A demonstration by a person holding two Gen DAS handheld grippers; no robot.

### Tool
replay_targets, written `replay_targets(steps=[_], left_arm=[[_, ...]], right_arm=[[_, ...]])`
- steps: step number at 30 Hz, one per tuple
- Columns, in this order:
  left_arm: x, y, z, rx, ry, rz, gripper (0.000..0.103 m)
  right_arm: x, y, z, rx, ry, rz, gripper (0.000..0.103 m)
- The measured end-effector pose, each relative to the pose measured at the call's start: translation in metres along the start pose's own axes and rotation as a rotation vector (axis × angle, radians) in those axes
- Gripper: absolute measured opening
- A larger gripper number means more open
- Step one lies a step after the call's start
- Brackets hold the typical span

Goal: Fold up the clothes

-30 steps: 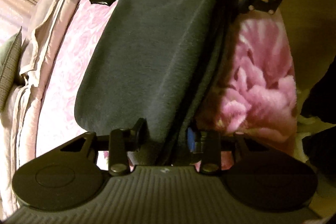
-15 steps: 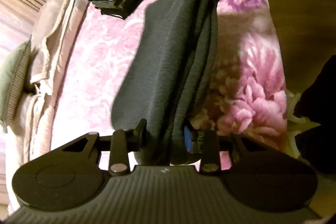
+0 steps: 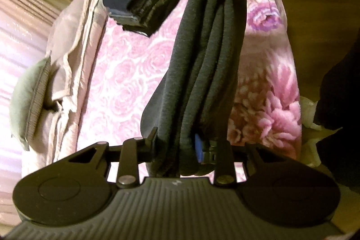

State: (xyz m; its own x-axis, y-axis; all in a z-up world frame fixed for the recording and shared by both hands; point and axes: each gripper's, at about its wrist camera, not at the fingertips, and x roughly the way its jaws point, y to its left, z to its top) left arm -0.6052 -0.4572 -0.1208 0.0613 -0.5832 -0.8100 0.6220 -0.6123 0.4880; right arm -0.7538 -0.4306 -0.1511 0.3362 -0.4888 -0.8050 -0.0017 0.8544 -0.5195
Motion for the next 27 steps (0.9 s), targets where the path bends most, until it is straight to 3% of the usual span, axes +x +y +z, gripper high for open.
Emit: replay_targets(steps=[5,11,19,27], left_arm=[[-0.003,0.021,0.020,0.052,-0.056,0.023,0.028],[0.004,0.056,0.075,0.129,-0.141,0.071,0.028],[0.045,0.131,0.209,0.213,-0.254,0.159,0.028],[0.138,0.220,0.360,0.236,-0.317,0.301,0.028]], right_arm=[[-0.015,-0.018,-0.004,0.022,0.013,-0.068,0.031],[-0.030,-0.063,-0.030,0.062,0.039,-0.169,0.031],[-0.039,-0.185,-0.100,0.082,0.057,-0.339,0.031],[0.004,-0.341,-0.179,0.075,0.046,-0.527,0.031]])
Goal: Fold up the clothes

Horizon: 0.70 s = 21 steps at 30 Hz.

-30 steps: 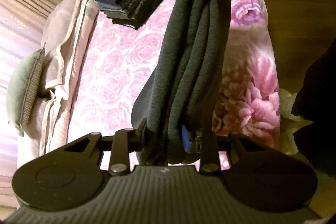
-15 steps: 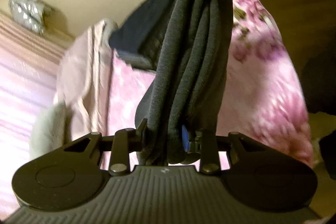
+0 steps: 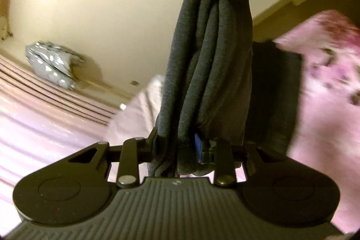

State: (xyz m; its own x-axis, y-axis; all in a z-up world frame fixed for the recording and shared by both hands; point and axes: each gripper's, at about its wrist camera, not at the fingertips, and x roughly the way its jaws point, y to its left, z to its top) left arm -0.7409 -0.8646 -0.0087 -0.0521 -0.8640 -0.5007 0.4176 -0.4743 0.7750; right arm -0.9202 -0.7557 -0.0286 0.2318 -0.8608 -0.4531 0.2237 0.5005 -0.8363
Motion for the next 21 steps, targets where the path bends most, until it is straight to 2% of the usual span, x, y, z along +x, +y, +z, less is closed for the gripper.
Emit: replay_targets(steps=[2,4,6,8,10,11,15,21], left_arm=[[0.037,0.001,0.010,0.004,-0.003,0.035,0.028],[0.074,-0.014,0.011,0.013,0.009,0.031,0.027],[0.108,-0.045,0.005,0.023,0.043,-0.024,0.027],[0.134,-0.086,-0.006,0.044,0.092,-0.114,0.028],[0.143,-0.119,-0.018,0.083,0.113,-0.154,0.028],[0.145,-0.135,-0.023,0.104,0.118,-0.165,0.028],[0.142,-0.147,-0.029,0.089,0.102,-0.143,0.028],[0.129,-0.127,-0.023,0.053,0.096,-0.127,0.026]], right_arm=[[0.032,-0.011,-0.017,0.005,-0.007,-0.050,0.031],[0.061,-0.005,-0.034,0.014,-0.010,-0.072,0.031],[0.088,0.024,-0.054,0.026,0.011,-0.030,0.031],[0.109,0.059,-0.071,0.031,0.036,0.042,0.031],[0.120,0.097,-0.086,0.027,0.077,0.167,0.031],[0.120,0.112,-0.092,0.022,0.079,0.186,0.031],[0.105,0.127,-0.099,0.057,0.061,0.178,0.031],[0.099,0.094,-0.087,0.126,0.050,0.168,0.031]])
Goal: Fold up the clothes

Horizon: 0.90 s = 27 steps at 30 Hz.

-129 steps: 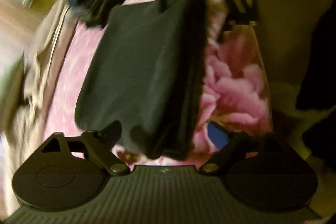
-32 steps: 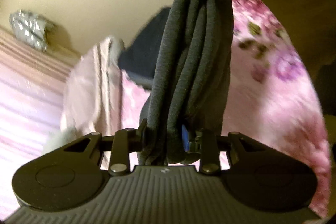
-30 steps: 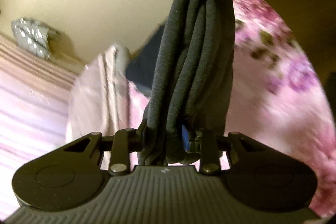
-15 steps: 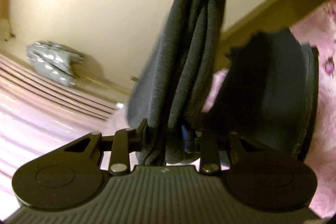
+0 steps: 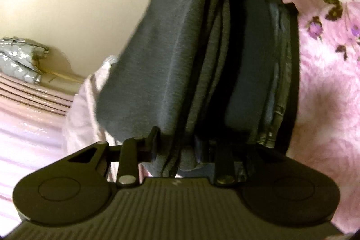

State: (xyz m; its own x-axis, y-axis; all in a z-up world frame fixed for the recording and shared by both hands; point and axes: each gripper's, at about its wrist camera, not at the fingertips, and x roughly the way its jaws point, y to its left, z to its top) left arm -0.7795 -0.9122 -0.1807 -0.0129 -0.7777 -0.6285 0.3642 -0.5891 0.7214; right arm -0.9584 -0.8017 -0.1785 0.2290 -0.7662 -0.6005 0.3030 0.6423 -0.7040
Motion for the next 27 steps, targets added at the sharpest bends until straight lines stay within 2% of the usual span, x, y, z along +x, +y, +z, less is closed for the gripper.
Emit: replay_targets(steps=[3,6,11,14,16,18,20,23,25,27], left_arm=[[-0.008,-0.014,-0.008,-0.024,0.010,-0.013,0.026],[-0.003,-0.034,-0.012,0.028,0.015,-0.025,0.026],[-0.013,-0.028,-0.012,-0.026,0.022,-0.015,0.025],[-0.008,-0.038,-0.011,0.007,0.029,-0.015,0.026],[-0.007,-0.038,-0.009,0.009,0.033,-0.021,0.032],[-0.009,-0.037,-0.007,-0.004,0.035,-0.033,0.038],[-0.015,-0.032,-0.009,-0.037,0.033,-0.059,0.038],[-0.031,-0.016,-0.011,-0.131,0.034,-0.167,0.042],[-0.042,0.000,-0.008,-0.210,0.018,-0.219,0.039],[-0.052,0.023,-0.004,-0.301,-0.016,-0.221,0.039]], right_arm=[[-0.006,0.005,0.000,-0.010,0.000,0.012,0.031],[-0.001,0.020,-0.012,-0.059,0.026,0.041,0.031],[-0.006,0.017,-0.012,-0.042,0.022,0.036,0.031],[-0.003,0.020,-0.012,-0.054,0.025,0.036,0.031],[-0.001,0.023,-0.013,-0.061,0.034,0.037,0.042],[-0.001,0.026,-0.014,-0.047,0.040,0.040,0.067],[-0.003,0.031,-0.017,-0.007,0.041,0.047,0.070],[-0.027,0.023,-0.018,0.088,0.059,0.090,0.070],[-0.047,0.006,-0.017,0.209,0.049,0.125,0.070],[-0.060,-0.023,-0.014,0.390,0.023,0.155,0.070]])
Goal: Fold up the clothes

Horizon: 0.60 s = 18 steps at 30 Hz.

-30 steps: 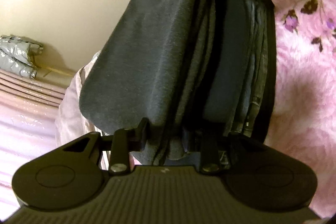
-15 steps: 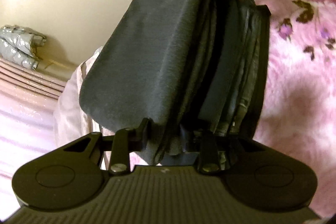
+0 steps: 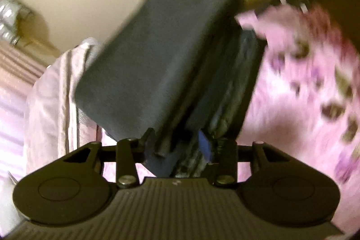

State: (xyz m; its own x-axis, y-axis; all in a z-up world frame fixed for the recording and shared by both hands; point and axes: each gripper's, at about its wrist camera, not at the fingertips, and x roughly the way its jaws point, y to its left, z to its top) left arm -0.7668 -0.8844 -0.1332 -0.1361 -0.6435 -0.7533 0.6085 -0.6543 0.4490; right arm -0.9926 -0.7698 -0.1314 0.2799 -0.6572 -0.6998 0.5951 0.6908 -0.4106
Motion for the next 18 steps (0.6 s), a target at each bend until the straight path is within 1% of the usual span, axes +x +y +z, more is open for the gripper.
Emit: replay_targets(steps=[2,5,6,7,8,10,12,13,14,16,18], left_arm=[[-0.009,0.024,0.013,-0.104,-0.043,0.008,0.039],[0.009,0.053,0.027,-0.216,-0.043,0.000,0.039],[0.017,0.062,0.031,-0.251,-0.038,-0.004,0.039],[0.024,0.071,0.035,-0.285,-0.034,-0.008,0.039],[0.032,0.080,0.039,-0.320,-0.030,-0.012,0.039],[0.054,0.089,0.039,-0.376,0.015,-0.026,0.038],[0.075,0.087,0.032,-0.407,0.078,-0.052,0.038],[0.079,0.082,0.028,-0.398,0.096,-0.064,0.038],[0.081,0.077,0.025,-0.381,0.100,-0.069,0.038],[0.079,0.070,0.024,-0.358,0.097,-0.070,0.038],[0.072,0.073,0.030,-0.376,0.069,-0.070,0.038]], right_arm=[[-0.004,-0.028,0.012,0.174,-0.018,0.022,0.069],[0.011,-0.068,0.025,0.424,-0.040,0.088,0.069],[0.018,-0.081,0.028,0.507,-0.046,0.112,0.057],[0.030,-0.090,0.030,0.579,-0.039,0.149,0.047],[0.042,-0.090,0.029,0.597,-0.016,0.162,0.035],[0.065,-0.090,0.025,0.631,0.030,0.188,0.034],[0.075,-0.079,0.014,0.614,0.079,0.224,0.034],[0.075,-0.073,0.009,0.582,0.092,0.232,0.035],[0.075,-0.067,0.003,0.550,0.104,0.240,0.035],[0.072,-0.067,-0.002,0.539,0.109,0.254,0.035],[0.063,-0.079,0.004,0.557,0.096,0.247,0.035]])
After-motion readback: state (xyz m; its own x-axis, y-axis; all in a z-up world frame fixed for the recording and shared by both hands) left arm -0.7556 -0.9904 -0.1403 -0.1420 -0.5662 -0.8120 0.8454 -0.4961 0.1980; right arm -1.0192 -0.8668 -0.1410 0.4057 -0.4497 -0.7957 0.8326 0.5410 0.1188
